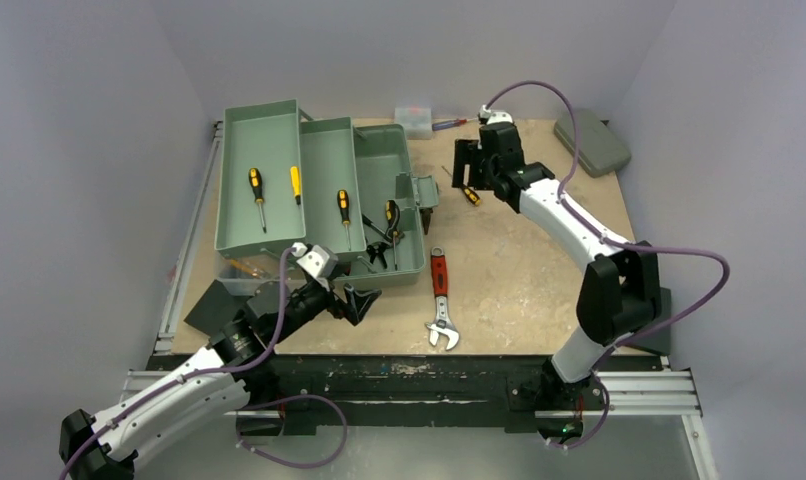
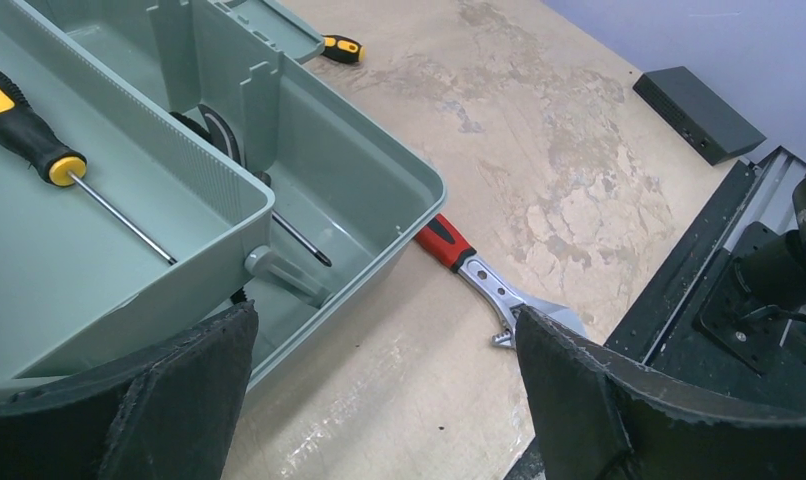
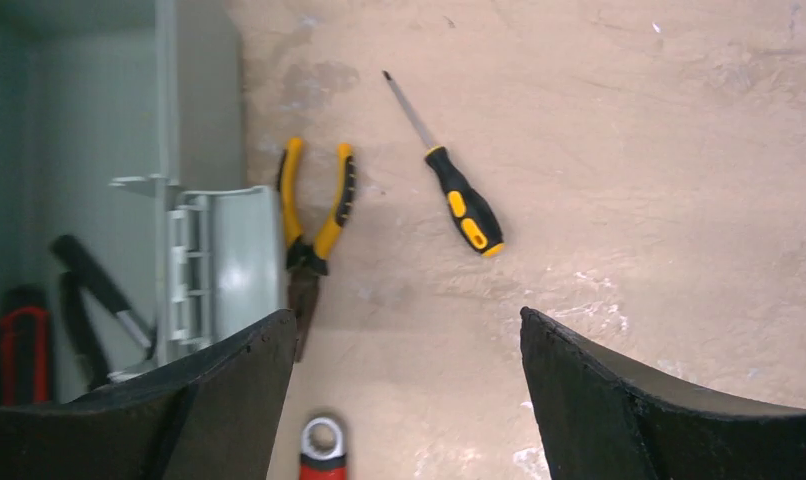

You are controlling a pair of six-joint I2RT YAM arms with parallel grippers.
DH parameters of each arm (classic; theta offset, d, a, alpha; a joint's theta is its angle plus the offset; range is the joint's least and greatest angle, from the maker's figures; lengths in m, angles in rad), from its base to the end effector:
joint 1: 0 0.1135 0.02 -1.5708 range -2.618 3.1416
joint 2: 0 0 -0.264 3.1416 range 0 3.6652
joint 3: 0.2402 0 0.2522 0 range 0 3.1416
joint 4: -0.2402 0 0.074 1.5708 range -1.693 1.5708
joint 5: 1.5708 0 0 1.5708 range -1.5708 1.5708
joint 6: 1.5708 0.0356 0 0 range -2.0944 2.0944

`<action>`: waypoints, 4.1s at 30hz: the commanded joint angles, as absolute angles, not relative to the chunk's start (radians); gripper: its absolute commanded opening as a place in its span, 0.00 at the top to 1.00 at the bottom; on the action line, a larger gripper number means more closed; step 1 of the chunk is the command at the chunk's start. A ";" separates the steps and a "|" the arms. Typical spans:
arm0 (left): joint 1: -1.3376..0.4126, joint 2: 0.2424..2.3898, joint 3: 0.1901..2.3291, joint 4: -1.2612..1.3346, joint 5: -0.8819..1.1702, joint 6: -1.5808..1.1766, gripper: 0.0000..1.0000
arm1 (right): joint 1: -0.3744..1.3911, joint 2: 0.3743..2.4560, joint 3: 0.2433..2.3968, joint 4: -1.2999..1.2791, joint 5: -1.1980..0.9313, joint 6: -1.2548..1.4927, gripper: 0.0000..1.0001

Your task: Pack the tool kit

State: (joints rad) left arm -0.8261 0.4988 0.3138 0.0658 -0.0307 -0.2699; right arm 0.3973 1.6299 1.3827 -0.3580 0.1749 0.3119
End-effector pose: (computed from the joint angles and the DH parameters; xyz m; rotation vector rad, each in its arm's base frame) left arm 0.1016 -0.1087 0.2407 0.4585 1.6928 -0.7877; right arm 0.3505 0.1403 0.3132 0.0070 2.1735 0.2166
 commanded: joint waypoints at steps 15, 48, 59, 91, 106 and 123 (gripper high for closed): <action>-0.830 0.575 0.317 0.155 0.023 -0.252 0.03 | 0.327 2.021 1.497 -0.271 0.260 0.233 0.21; -0.830 0.663 0.461 0.090 0.008 -0.505 0.00 | 0.218 1.696 1.213 -0.154 -0.085 0.344 0.96; -0.830 0.711 0.796 -0.174 -0.098 -0.640 0.00 | 0.223 1.365 1.055 0.020 -0.379 0.444 0.99; -0.811 1.156 1.221 -0.081 -0.113 -0.680 0.10 | 0.446 1.134 0.884 0.392 -0.581 0.733 1.00; -0.752 1.293 1.253 -0.017 0.052 -0.783 0.56 | 0.464 1.154 0.896 0.398 -0.595 0.717 0.99; -0.601 1.310 1.399 -0.410 -0.197 -0.587 1.00 | 0.469 1.126 0.905 0.252 -0.434 0.610 0.40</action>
State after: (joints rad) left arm -0.6674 1.3182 1.2751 -0.2188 -0.0208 -0.7151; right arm 0.4656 1.1679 0.8749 0.3115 -0.5270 0.6758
